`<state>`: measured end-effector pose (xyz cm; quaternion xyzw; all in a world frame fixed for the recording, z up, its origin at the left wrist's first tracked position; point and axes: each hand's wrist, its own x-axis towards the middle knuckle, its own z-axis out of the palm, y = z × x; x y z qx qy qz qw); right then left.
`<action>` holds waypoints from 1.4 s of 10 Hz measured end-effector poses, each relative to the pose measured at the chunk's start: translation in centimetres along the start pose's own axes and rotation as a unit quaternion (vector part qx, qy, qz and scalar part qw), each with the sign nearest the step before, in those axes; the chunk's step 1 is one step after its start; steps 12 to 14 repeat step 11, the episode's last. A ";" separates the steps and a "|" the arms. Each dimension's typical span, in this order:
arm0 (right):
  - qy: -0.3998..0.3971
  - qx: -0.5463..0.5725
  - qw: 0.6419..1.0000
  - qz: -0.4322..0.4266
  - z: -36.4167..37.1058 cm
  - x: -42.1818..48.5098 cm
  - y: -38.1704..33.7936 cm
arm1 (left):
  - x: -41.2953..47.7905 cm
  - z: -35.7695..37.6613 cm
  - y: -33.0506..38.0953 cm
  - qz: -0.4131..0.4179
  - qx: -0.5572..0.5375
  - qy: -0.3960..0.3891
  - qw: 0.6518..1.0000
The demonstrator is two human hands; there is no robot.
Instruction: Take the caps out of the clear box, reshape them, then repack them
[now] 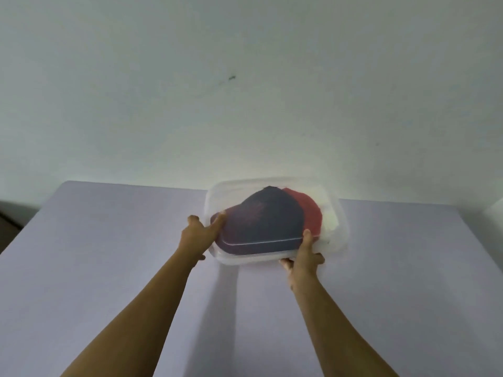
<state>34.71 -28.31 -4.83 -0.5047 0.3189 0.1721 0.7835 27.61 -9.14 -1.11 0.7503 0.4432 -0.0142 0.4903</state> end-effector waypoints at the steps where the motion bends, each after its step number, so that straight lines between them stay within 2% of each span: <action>1: 0.022 0.029 0.999 0.012 1.6 1.9 0.5 | 1.5 2.3 0.0 -0.016 -0.094 -0.018 0.995; 3: 0.041 0.006 0.999 0.034 1.7 5.3 1.2 | 5.4 3.3 -0.6 -0.033 -0.127 -0.017 0.991; 5: 0.046 -0.043 0.998 0.012 1.6 7.9 2.2 | 9.2 4.1 -0.8 -0.035 -0.114 -0.036 0.992; 9: -0.062 -0.099 0.993 -0.031 2.6 10.3 0.9 | 12.9 4.8 -0.5 -0.055 -0.127 -0.038 0.990; 10: -0.085 -0.134 0.987 -0.026 2.1 10.2 0.8 | 12.0 4.8 0.2 -0.037 -0.077 -0.014 0.996; 11: -0.075 -0.199 0.977 -0.015 1.7 9.1 1.0 | 10.8 5.3 0.3 -0.006 -0.016 0.062 0.998; 14: -0.075 -0.199 0.977 -0.015 1.7 9.1 1.0 | 10.8 5.3 0.3 -0.006 -0.016 0.062 0.998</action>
